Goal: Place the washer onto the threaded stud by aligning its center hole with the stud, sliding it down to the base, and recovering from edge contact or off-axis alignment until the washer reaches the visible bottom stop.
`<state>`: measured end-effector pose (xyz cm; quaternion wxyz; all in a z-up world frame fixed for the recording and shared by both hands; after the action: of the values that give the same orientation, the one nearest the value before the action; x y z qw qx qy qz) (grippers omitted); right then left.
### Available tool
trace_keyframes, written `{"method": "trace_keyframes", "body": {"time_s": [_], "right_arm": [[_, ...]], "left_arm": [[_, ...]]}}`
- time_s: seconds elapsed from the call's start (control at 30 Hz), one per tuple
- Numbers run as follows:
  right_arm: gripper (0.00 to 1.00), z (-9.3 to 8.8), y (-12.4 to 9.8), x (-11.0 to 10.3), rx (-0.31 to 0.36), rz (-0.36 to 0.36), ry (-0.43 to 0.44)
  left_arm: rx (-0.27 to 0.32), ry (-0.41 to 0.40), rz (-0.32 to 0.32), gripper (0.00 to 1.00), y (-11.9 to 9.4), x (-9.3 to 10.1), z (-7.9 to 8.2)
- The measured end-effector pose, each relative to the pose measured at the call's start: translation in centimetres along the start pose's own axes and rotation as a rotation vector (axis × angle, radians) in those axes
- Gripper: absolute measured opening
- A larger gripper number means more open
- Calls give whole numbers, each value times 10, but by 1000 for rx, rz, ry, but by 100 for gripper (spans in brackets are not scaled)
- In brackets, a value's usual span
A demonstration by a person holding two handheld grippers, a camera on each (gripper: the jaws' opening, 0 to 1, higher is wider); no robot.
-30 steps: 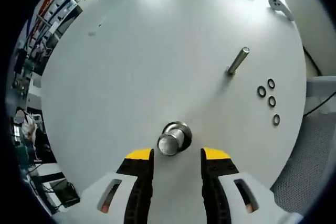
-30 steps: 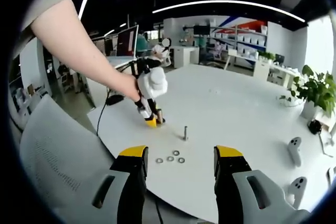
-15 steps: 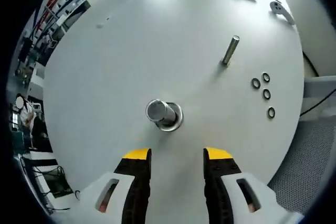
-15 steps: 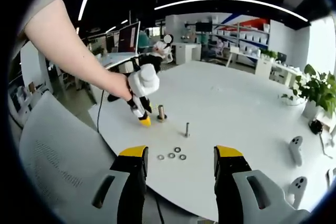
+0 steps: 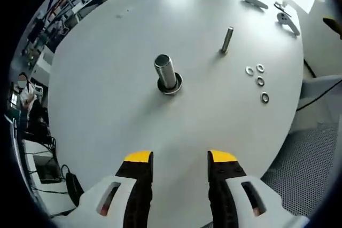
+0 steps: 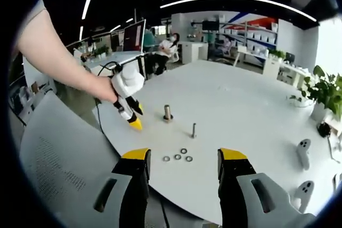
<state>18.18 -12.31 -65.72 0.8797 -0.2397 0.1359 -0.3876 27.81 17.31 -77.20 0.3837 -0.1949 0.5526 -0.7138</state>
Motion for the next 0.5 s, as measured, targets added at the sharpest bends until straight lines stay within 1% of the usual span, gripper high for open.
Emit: {"method": "trace_keyframes", "body": {"time_s": [0.03,0.2,0.23,0.27,0.37,0.47,0.5], "right_arm": [[52,0,0,0,-1,-1,1],[52,-1,0,-1,-5,4,-2],[52,-1,0,-1,-6,5,-2],[52,-1,1,-1,-10,7,-3],[52,-2,0,-2,-10,8,-6],[52,-2,1,-2,-14,11,-7],[52,-2,1,-3,-21,16,-9]], "left_arm": [[21,-15,-2,39,-1,0,-2],[75,-59,7,39,-4,-6,-7],[87,-73,6,39,-6,-6,-6],[113,-86,6,39,-9,-6,-4],[170,-87,17,39,-17,-4,0],[217,-97,12,39,-25,0,2],[250,-123,4,40,-28,3,4]]}}
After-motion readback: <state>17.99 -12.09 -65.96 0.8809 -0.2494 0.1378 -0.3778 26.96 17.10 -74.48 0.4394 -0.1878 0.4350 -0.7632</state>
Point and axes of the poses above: the point that each gripper's makers call its tool centre point, and the gripper's own axes: y roughly forward along the fingers, x roughly to its right, z roughly out of its top, the point moved 8 cm from there along -y, roughly backward along the fingers, and after that the axes turned 5 degrees about z, right-handed, at the moved point
